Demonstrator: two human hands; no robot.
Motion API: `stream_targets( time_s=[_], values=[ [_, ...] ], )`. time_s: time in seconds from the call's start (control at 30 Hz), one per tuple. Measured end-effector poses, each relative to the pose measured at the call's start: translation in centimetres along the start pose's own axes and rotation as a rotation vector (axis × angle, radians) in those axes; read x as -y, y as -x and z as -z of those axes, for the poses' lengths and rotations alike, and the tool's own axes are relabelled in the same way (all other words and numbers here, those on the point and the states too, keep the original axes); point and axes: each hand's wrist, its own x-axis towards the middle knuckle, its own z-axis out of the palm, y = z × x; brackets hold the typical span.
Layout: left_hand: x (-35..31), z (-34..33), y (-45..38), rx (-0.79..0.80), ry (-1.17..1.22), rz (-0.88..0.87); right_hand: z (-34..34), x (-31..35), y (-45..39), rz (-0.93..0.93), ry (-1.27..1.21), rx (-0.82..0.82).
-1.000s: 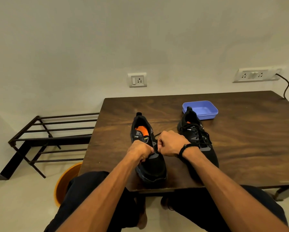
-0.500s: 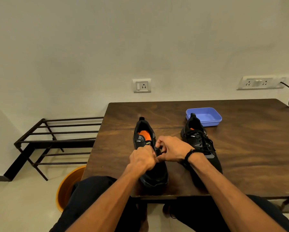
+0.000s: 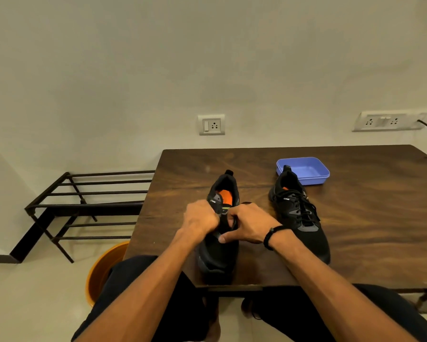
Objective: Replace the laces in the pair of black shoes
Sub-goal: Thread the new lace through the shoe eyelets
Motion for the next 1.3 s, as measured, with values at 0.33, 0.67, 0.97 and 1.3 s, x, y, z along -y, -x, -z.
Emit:
stream_targets(
  time_s=[0.33,0.67,0.97,1.3],
  values=[
    [2.8,4.6,-0.3,0.231,0.729,-0.129,1.1,2.0,0.4,0.152,-0.297,-0.246],
    [2.9,3.8,-0.7,0.208,0.474,-0.241,1.4,1.2,0.3,0.012,-0.549,-0.252],
    [3.6,2.4,-2.5,0.279,0.064,-0.122,0.1,2.2,-0.4,-0.063,0.076,-0.33],
    [3.7,2.1,-3.0,0.335,0.058,-0.111,-2.9,3.0,-0.7,-0.237,-0.044,-0.257]
  ],
)
